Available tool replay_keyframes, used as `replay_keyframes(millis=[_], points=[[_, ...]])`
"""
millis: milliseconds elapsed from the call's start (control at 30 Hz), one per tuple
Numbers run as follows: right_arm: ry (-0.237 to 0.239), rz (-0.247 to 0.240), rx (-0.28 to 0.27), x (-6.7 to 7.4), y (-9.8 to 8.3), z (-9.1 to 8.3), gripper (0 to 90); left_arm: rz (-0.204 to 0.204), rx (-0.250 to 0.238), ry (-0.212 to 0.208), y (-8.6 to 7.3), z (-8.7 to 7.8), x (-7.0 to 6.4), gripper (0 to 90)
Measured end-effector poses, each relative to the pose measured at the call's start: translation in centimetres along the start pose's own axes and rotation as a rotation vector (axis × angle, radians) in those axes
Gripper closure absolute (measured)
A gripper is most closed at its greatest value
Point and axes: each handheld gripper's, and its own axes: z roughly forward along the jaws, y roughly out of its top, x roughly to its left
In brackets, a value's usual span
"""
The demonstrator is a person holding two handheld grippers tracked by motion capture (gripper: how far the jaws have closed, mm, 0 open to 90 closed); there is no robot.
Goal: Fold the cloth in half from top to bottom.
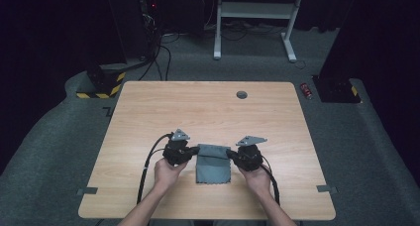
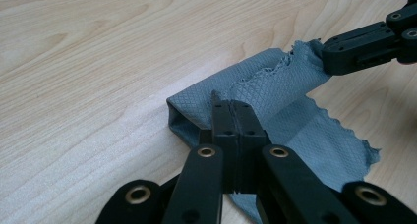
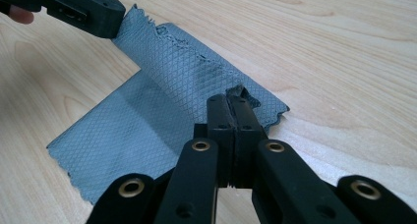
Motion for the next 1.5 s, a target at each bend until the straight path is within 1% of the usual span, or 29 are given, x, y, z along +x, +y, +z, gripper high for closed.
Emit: replay_keyframes(millis=[33, 100, 133, 167, 267, 300, 333, 367, 400, 433, 467, 500, 533, 633, 667, 700, 733, 833, 967, 1033, 1067, 1100, 1133, 1167, 1200, 1333, 1467, 1500], points=[[0.002, 0.008, 0.003, 0.1, -0.1, 0.0, 89.2, 0.002, 0.002, 0.0, -0.1, 0.0, -0.1, 89.9], [0.006, 0.003, -0.001, 0.2, -0.2, -0.1, 89.1, 0.004, 0.004, 0.0, -0.2, -0.1, -0.1, 89.9], [0.007, 0.01, 0.001, 0.2, -0.2, -0.1, 89.2, 0.006, 0.004, 0.0, -0.2, -0.1, -0.2, 89.9], [0.008, 0.0, 0.001, 0.3, -0.3, -0.1, 89.2, 0.001, 0.004, -0.003, -0.3, -0.1, -0.2, 89.9], [0.012, 0.0, 0.002, 0.4, -0.5, -0.2, 89.2, 0.006, 0.003, -0.004, -0.4, -0.2, -0.3, 89.9], [0.013, 0.001, 0.004, 0.5, -0.6, -0.2, 89.2, 0.001, 0.003, -0.006, -0.5, -0.2, -0.4, 89.9], [0.014, 0.003, 0.006, 0.5, -0.6, -0.2, 89.2, 0.007, 0.006, -0.004, -0.6, -0.2, -0.4, 89.9], [0.015, -0.006, 0.001, 0.5, -0.7, -0.2, 89.2, 0.009, 0.006, -0.005, -0.6, -0.2, -0.4, 89.9], [0.016, 0.001, 0.009, 0.6, -0.8, -0.3, 89.2, 0.007, 0.005, -0.007, -0.7, -0.2, -0.5, 89.9], [0.016, -0.007, 0.005, 0.6, -0.9, -0.3, 89.2, 0.013, 0.004, -0.007, -0.8, -0.2, -0.6, 89.9], [0.015, -0.016, 0.004, 0.6, -0.9, -0.3, 89.2, 0.01, 0.005, -0.009, -0.9, -0.3, -0.7, 89.9], [0.017, -0.007, 0.011, 0.7, -1.0, -0.4, 89.1, 0.017, 0.007, -0.009, -1.0, -0.3, -0.8, 89.9], [0.016, -0.011, 0.009, 0.7, -1.1, -0.4, 89.1, 0.021, 0.006, -0.009, -1.1, -0.3, -0.9, 89.9], [0.019, -0.008, 0.014, 0.8, -1.4, -0.5, 89.1, 0.032, 0.015, -0.007, -1.4, -0.3, -1.2, 89.8], [0.021, -0.016, 0.013, 0.8, -1.5, -0.5, 89.1, 0.034, 0.016, -0.009, -1.5, -0.3, -1.4, 89.8], [0.021, -0.009, 0.018, 0.9, -1.6, -0.5, 89.1, 0.04, 0.016, -0.008, -1.6, -0.3, -1.4, 89.8], [0.021, -0.021, 0.016, 0.9, -1.7, -0.5, 89.0, 0.037, 0.019, -0.012, -1.8, -0.3, -1.5, 89.7], [0.022, -0.024, 0.03, 1.1, -2.2, -0.6, 89.0, 0.04, 0.027, -0.019, -2.3, -0.3, -1.8, 89.7], [0.031, -0.03, 0.034, 1.4, -2.7, -0.6, 89.0, 0.063, 0.053, -0.022, -2.9, -0.2, -2.2, 89.7], [0.033, -0.036, 0.038, 1.5, -2.9, -0.6, 89.0, 0.064, 0.055, -0.024, -3.1, -0.2, -2.2, 89.6], [0.031, -0.036, 0.04, 1.7, -3.0, -0.6, 89.0, 0.054, 0.053, -0.028, -3.2, -0.2, -2.3, 89.7], [0.031, -0.041, 0.041, 1.7, -3.1, -0.6, 89.0, 0.059, 0.053, -0.029, -3.3, -0.2, -2.3, 89.6], [0.031, -0.042, 0.042, 1.8, -3.2, -0.5, 89.0, 0.054, 0.055, -0.03, -3.4, -0.2, -2.4, 89.6], [0.033, -0.042, 0.044, 1.8, -3.3, -0.5, 89.0, 0.064, 0.056, -0.028, -3.6, -0.2, -2.4, 89.6], [0.036, -0.037, 0.044, 1.9, -3.4, -0.5, 88.9, 0.059, 0.058, -0.029, -3.7, -0.3, -2.5, 89.5], [0.042, -0.033, 0.047, 2.1, -3.9, -0.6, 88.8, 0.067, 0.063, -0.033, -4.0, -0.3, -2.8, 89.4], [0.041, -0.044, 0.053, 2.2, -4.2, -0.5, 88.7, 0.078, 0.076, -0.032, -4.3, -0.2, -3.1, 89.3], [0.042, -0.042, 0.057, 2.2, -4.2, -0.5, 88.6, 0.075, 0.079, -0.033, -4.4, -0.2, -3.1, 89.2]])
